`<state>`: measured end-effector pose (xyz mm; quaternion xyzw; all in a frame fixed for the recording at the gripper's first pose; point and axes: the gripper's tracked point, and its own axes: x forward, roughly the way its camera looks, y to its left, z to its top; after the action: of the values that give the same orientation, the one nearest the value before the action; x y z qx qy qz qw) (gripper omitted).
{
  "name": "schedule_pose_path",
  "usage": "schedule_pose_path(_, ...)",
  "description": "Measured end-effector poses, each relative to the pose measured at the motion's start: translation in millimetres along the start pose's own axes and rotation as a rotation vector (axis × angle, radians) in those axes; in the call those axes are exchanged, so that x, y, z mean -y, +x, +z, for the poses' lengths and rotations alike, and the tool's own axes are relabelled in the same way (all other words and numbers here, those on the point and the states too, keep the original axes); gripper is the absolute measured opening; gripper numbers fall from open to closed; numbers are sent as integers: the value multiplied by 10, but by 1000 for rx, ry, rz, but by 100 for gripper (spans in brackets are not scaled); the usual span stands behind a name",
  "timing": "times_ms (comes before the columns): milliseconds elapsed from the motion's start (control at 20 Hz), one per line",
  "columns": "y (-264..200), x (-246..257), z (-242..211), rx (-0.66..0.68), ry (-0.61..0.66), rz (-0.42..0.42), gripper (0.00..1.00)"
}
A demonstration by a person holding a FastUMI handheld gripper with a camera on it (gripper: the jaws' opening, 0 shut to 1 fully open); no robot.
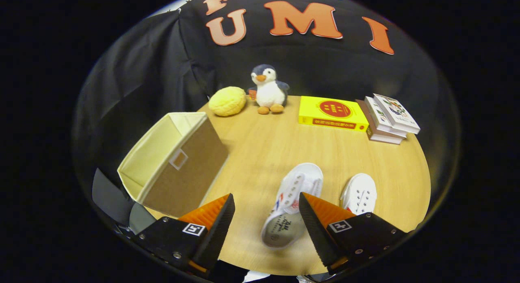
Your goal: Open the storage box then place both shoes into the box .Put the left shoe in first, then the right shoe, with the right side of both shoes facing outward in a uniform manner.
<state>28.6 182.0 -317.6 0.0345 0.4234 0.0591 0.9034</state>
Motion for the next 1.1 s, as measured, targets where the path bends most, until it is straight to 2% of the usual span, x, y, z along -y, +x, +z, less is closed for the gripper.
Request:
schedule_pose_path(300, 90, 493, -510, -90, 60, -92, 82)
schedule_pose_path(500, 293, 662, -672, -128, 47, -142, 70)
schedule_pose_path(850, 699, 732, -529, -62, -17, -203, 34)
schedule_pose_path(1100, 890, 747, -548, -54, 3, -240, 20)
